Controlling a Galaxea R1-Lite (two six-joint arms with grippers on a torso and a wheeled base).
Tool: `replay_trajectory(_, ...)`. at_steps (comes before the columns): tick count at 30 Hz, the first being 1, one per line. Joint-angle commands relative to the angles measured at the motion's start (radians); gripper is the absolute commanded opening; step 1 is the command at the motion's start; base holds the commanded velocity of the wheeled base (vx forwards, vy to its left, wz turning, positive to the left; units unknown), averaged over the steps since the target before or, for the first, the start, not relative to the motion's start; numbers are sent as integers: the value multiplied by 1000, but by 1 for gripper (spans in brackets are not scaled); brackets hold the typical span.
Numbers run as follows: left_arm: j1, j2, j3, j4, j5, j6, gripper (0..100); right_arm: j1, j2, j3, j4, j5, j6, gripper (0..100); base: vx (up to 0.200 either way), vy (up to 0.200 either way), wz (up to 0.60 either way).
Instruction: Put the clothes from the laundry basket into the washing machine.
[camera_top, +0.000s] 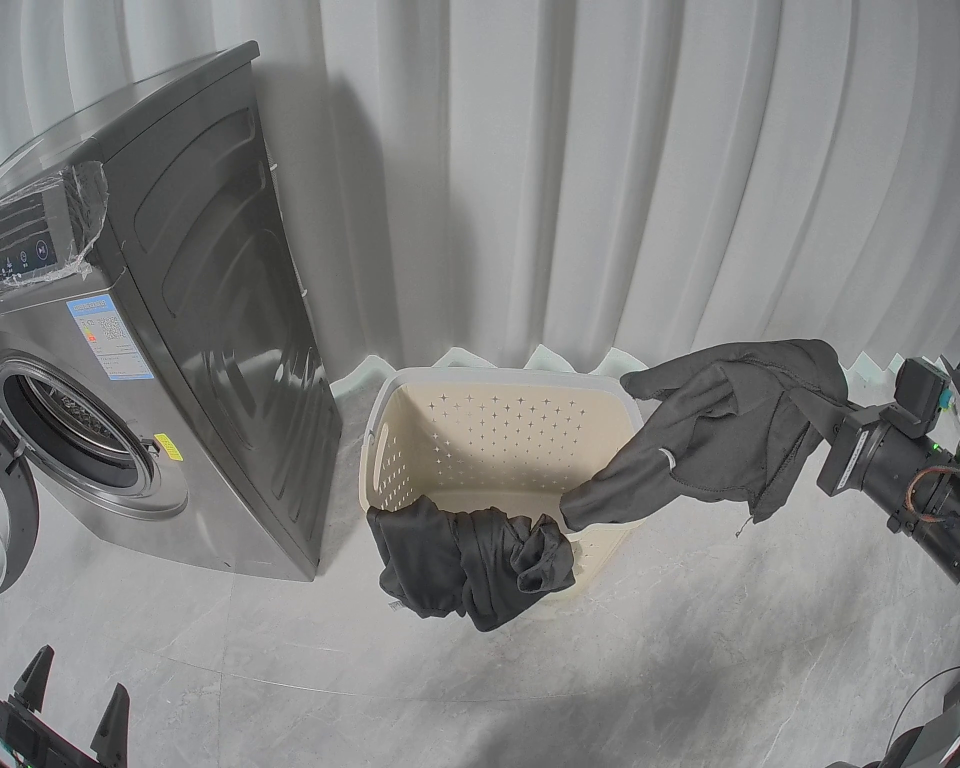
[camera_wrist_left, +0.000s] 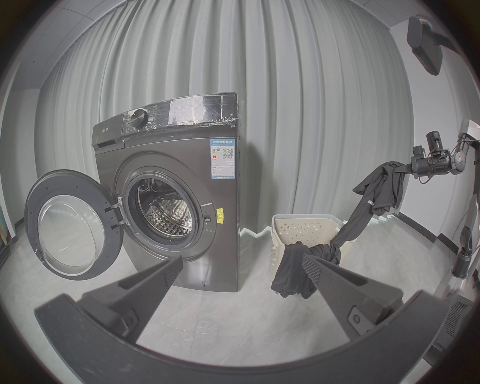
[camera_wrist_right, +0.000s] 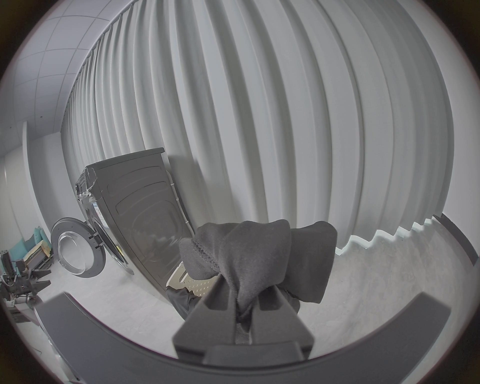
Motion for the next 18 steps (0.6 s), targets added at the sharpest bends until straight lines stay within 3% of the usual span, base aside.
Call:
replay_trajectory(1, 0, -15, 16, 0, 0, -1, 100, 0, 2, 2, -1, 1, 0, 0, 0, 200, 0)
replay_trajectory(18, 0, -15, 16, 0, 2, 1, 100, 13, 11, 13, -2, 4, 2, 0, 0, 200, 0)
